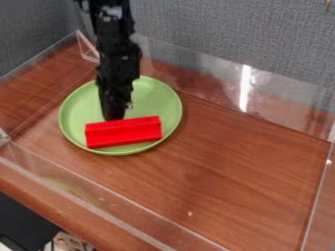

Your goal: Move the red object from the green plate to the table

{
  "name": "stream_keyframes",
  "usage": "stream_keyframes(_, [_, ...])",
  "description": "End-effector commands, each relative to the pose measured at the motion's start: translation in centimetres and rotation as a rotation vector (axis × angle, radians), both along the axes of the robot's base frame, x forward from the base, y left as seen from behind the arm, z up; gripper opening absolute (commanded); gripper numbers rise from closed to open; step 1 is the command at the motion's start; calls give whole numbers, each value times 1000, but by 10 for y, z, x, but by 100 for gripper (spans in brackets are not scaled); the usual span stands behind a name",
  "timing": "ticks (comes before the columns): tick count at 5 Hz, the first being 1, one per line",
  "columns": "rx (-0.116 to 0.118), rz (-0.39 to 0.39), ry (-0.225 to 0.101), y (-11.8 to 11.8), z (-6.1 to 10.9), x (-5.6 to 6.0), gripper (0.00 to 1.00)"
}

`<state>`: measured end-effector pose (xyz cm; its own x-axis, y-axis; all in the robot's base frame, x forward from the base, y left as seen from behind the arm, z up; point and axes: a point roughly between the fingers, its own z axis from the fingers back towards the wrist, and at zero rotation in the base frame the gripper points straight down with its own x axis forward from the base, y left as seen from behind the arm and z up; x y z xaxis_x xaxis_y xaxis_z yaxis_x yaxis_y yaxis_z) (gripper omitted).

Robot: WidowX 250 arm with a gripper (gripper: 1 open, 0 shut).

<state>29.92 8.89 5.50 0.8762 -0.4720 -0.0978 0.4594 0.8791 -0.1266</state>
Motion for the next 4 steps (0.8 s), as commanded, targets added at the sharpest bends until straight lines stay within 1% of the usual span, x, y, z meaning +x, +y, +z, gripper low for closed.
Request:
stream_keyframes(1, [49,12,-112,-2,59,-3,0])
stream_keyframes(2, [40,-3,-98,-10,57,-16,100])
stream_keyframes(3, [13,-38,-72,-14,33,-18,100])
stream_keyframes(4, [2,-66,-39,-19,10,-18,100])
